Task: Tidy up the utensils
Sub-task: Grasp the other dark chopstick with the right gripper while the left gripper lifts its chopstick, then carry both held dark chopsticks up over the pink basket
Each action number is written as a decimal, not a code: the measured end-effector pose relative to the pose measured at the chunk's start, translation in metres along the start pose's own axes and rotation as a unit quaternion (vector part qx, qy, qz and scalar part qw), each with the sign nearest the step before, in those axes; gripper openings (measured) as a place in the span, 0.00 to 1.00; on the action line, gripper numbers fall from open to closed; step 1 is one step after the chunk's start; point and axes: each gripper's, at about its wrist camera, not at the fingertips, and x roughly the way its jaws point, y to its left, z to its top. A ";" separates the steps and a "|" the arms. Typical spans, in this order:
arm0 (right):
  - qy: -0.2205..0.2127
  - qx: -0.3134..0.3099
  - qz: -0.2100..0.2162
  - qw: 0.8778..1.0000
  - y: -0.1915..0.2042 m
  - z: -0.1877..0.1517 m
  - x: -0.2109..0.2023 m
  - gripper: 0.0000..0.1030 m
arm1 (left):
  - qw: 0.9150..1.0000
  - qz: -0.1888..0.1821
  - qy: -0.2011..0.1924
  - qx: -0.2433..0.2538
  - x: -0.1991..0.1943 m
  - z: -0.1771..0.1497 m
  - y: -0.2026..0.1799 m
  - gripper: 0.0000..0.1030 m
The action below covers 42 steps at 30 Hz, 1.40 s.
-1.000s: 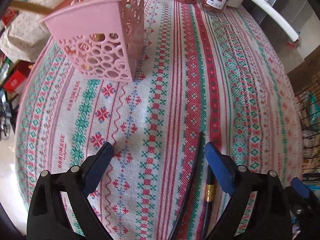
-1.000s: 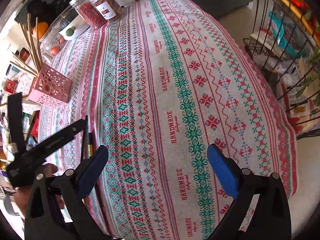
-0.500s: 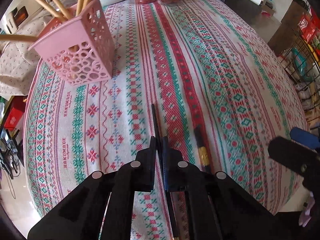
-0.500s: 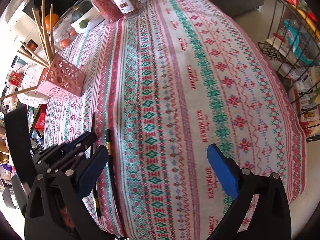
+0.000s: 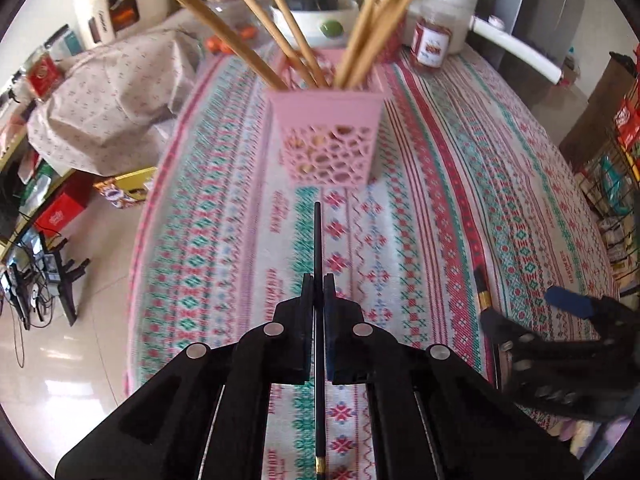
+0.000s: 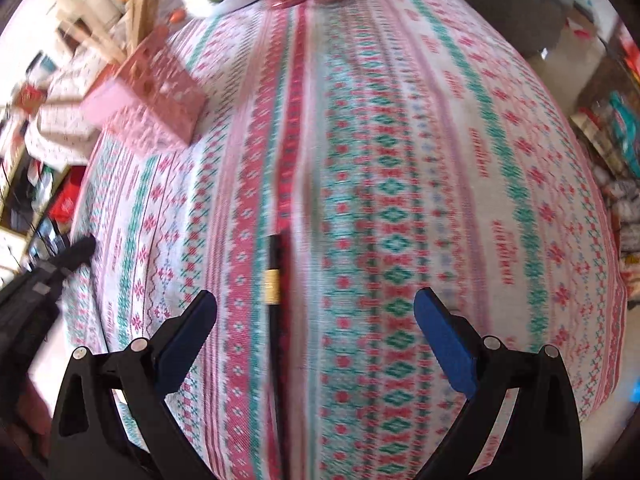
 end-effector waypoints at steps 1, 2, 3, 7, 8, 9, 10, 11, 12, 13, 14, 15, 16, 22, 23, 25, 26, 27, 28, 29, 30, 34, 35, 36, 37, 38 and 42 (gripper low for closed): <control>-0.002 -0.014 -0.010 1.000 0.008 -0.002 0.004 0.92 | 1.000 0.003 -0.011 -0.003 -0.006 0.002 0.003 0.04; -0.006 -0.024 -0.016 1.000 0.015 -0.003 0.005 0.88 | 1.000 0.007 -0.020 -0.005 -0.011 0.003 0.006 0.04; -0.011 -0.041 -0.022 0.999 0.022 -0.005 0.008 0.73 | 0.999 0.012 -0.029 -0.007 -0.014 0.007 0.008 0.04; -0.040 -0.103 -0.047 0.993 0.046 -0.014 0.011 0.44 | 0.998 0.021 -0.059 -0.023 -0.026 0.016 0.015 0.04; -0.044 -0.105 -0.044 0.993 0.048 -0.015 0.011 0.41 | 0.997 0.022 -0.064 -0.027 -0.027 0.018 0.016 0.04; -0.046 -0.106 -0.044 0.992 0.049 -0.015 0.010 0.34 | 0.997 0.023 -0.072 -0.033 -0.031 0.019 0.019 0.04; -0.049 -0.107 -0.043 0.992 0.050 -0.015 0.010 0.23 | 0.996 0.022 -0.076 -0.036 -0.031 0.021 0.021 0.04; -0.051 -0.107 -0.042 0.992 0.051 -0.015 0.010 0.16 | 0.996 0.021 -0.081 -0.040 -0.033 0.022 0.023 0.04; -0.053 -0.104 -0.040 0.992 0.050 -0.015 0.010 0.07 | 0.995 0.022 -0.084 -0.043 -0.033 0.023 0.023 0.04; -0.056 -0.101 -0.038 0.993 0.049 -0.014 0.009 0.07 | 0.995 0.023 -0.089 -0.046 -0.035 0.023 0.024 0.04; -0.061 -0.099 -0.037 0.992 0.051 -0.016 0.008 0.07 | 0.994 0.023 -0.093 -0.048 -0.036 0.023 0.025 0.04; -0.069 -0.098 -0.037 0.992 0.050 -0.016 0.005 0.07 | 0.994 0.024 -0.096 -0.050 -0.038 0.024 0.026 0.04; -0.075 -0.094 -0.034 0.992 0.046 -0.019 0.000 0.07 | 0.993 0.022 -0.101 -0.054 -0.038 0.024 0.026 0.04; -0.102 -0.066 0.002 0.993 0.038 -0.011 -0.026 0.07 | 0.990 0.008 -0.120 -0.070 -0.047 0.025 0.034 0.04; -0.109 -0.057 0.010 0.992 0.035 -0.009 -0.032 0.07 | 0.990 0.006 -0.122 -0.072 -0.049 0.025 0.035 0.04; -0.120 -0.041 0.027 0.992 0.030 -0.006 -0.041 0.07 | 0.989 0.001 -0.127 -0.076 -0.051 0.025 0.037 0.04; -0.120 -0.035 0.036 0.992 0.027 -0.003 -0.044 0.07 | 0.989 -0.003 -0.127 -0.077 -0.052 0.026 0.038 0.04; -0.121 -0.025 0.046 0.991 0.023 -0.002 -0.049 0.07 | 0.988 -0.005 -0.128 -0.080 -0.053 0.026 0.039 0.04; -0.124 -0.014 0.055 0.991 0.019 0.000 -0.053 0.07 | 0.988 -0.006 -0.132 -0.085 -0.055 0.025 0.041 0.04; -0.128 -0.007 0.060 0.990 0.016 0.002 -0.057 0.07 | 0.987 -0.007 -0.135 -0.087 -0.056 0.025 0.042 0.04; -0.134 -0.003 0.064 0.989 0.014 0.002 -0.061 0.07 | 0.986 -0.010 -0.138 -0.090 -0.058 0.026 0.044 0.04; -0.168 0.015 0.087 0.982 0.005 0.007 -0.085 0.07 | 0.980 -0.034 -0.163 -0.109 -0.074 0.027 0.051 0.04; -0.181 0.018 0.095 0.979 0.005 0.007 -0.093 0.07 | 0.979 -0.036 -0.170 -0.111 -0.078 0.027 0.052 0.04; -0.190 0.019 0.099 0.977 0.005 0.007 -0.100 0.07 | 0.977 -0.039 -0.177 -0.113 -0.082 0.028 0.054 0.04; -0.202 0.020 0.103 0.974 0.005 0.008 -0.110 0.07 | 0.976 -0.040 -0.183 -0.115 -0.086 0.028 0.055 0.04; -0.210 0.020 0.106 0.972 0.006 0.007 -0.116 0.07 | 0.974 -0.041 -0.188 -0.118 -0.090 0.029 0.056 0.04; -0.239 0.026 0.121 0.963 0.005 0.011 -0.141 0.07 | 0.971 -0.045 -0.200 -0.124 -0.100 0.032 0.062 0.04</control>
